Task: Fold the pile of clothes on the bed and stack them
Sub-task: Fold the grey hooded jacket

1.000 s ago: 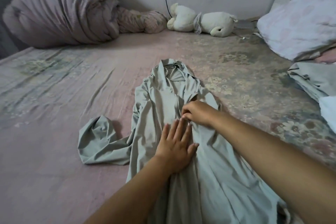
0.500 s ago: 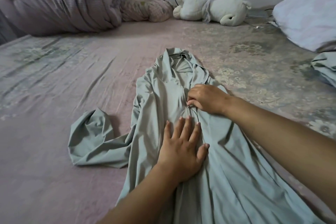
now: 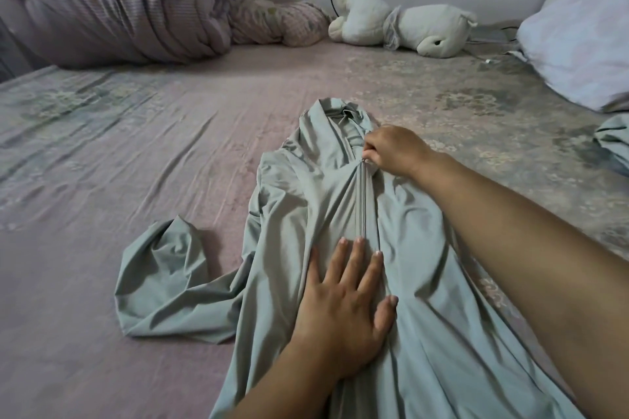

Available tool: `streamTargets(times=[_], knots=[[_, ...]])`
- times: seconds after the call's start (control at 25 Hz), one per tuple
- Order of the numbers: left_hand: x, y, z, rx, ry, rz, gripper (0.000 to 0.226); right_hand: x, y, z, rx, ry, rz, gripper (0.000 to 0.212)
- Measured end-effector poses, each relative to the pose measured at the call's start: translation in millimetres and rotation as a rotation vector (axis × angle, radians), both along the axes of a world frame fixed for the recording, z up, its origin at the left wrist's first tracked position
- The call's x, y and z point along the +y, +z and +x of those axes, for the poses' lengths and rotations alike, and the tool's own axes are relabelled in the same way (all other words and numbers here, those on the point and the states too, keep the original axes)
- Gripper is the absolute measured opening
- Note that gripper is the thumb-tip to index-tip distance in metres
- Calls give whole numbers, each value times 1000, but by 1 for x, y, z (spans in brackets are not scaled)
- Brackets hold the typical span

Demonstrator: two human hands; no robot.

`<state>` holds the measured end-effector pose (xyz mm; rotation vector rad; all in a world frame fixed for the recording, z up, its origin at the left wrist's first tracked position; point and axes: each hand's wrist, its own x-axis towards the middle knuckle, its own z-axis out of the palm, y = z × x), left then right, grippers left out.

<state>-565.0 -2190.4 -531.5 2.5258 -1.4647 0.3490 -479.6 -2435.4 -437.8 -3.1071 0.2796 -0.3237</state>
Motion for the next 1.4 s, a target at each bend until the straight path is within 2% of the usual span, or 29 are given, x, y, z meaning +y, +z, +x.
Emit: streamTargets(times=[0.16,0.28,0.32,0.44,0.48,0.56,0.64,0.68,0.8,0.88,1.04,1.12,1.24,1.32,1.4], knots=[[0,2,0,59,12,53,59,13,-10,14,92,-60,121,20],[0,3,0,81,4,83,60,9,-2,-20,143,-249,336,50],[0,5,1,98,6,93,61,4,0,-41,133,-323,364,48],[0,14,1,132,-2,159,73,5,-7,-111,210,-478,404,21],[0,17,1,148,-9,199,79,12,-8,-128,199,-496,485,19],[0,24,1,170,-15,281,81,27,-7,-143,28,-562,843,15],[-2,32,3,161,-2,350,70,34,-6,-146,-166,-672,1260,21],[-3,36,3,146,5,368,67,35,-6,-149,-189,-714,1356,23],[-7,48,-2,30,0,352,79,39,-8,-153,25,-725,1168,25],[-14,52,-9,94,-85,277,91,40,-9,-155,101,-687,1049,29],[-23,38,-18,237,-208,227,109,-1,3,-173,-10,-812,900,20],[-24,29,-18,218,-226,237,105,-37,12,-186,-109,-919,717,9],[-25,25,-21,136,-217,200,80,-62,13,-191,-223,-920,476,22],[-25,22,-21,143,-244,168,79,-51,6,-191,-219,-829,519,25],[-24,18,-20,141,-241,113,78,-34,0,-195,-79,-806,602,30]])
